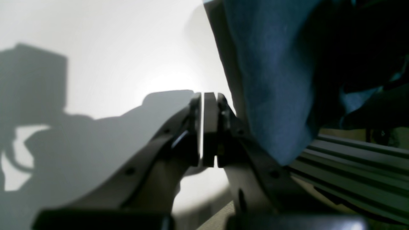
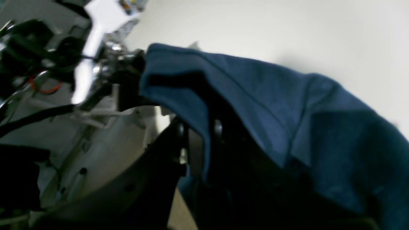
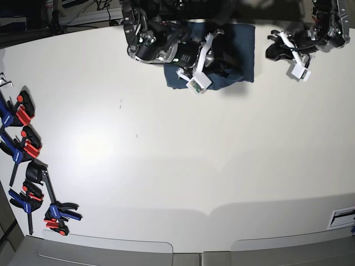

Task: Fold the T-shirt properly
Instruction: 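Lift the strip end with the right gripper and fold it over the shirt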

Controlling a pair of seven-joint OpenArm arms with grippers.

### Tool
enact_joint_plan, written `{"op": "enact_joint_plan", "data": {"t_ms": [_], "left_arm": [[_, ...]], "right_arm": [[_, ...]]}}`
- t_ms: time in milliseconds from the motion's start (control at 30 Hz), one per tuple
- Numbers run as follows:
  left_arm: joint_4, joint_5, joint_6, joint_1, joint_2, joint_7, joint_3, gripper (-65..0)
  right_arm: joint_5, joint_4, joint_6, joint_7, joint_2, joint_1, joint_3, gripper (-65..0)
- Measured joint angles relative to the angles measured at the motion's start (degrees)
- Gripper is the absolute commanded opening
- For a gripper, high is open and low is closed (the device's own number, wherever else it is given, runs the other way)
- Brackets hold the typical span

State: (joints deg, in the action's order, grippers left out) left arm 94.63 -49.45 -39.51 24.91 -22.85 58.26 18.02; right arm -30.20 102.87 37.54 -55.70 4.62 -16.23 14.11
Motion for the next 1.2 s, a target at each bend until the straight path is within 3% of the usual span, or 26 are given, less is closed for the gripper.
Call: {"op": "enact_joint_plan", "data": {"t_ms": [300, 433, 500, 667, 1033, 1200], "left_arm": [[-0.02, 0.02, 0.0, 0.0, 0.0, 0.0, 0.0, -65.0], [-0.02, 0.0, 0.02, 0.0, 0.0, 0.0, 0.0, -65.0], [-0.02, 0.0, 0.0, 0.0, -0.02, 0.0, 0.0, -65.0], [-0.02, 0.0, 0.0, 0.0, 0.0, -0.04, 0.0, -65.0], [-0.02, 0.0, 0.0, -0.02, -0.02, -1.51, 0.0, -65.0], [-0.02, 0.0, 0.02, -0.02, 0.0, -1.51, 0.0, -57.4]], "right_arm": [[-1.77, -0.13, -0.02, -0.33, 0.0, 0.0, 0.04, -65.0], [-10.95, -0.17, 0.94, -1.99, 0.02, 0.0, 0.04, -47.7], [-14.86, -0.17, 1.73, -2.54, 0.02, 0.0, 0.04, -42.8], [-17.0, -0.17, 1.73, -2.56, 0.02, 0.55, 0.04, -42.4], [-14.86, -0.17, 1.73, -2.67, 0.02, 5.53, 0.04, -42.4], [-14.73, -0.17, 1.73, -6.64, 0.11, 6.27, 0.02, -42.4]]}}
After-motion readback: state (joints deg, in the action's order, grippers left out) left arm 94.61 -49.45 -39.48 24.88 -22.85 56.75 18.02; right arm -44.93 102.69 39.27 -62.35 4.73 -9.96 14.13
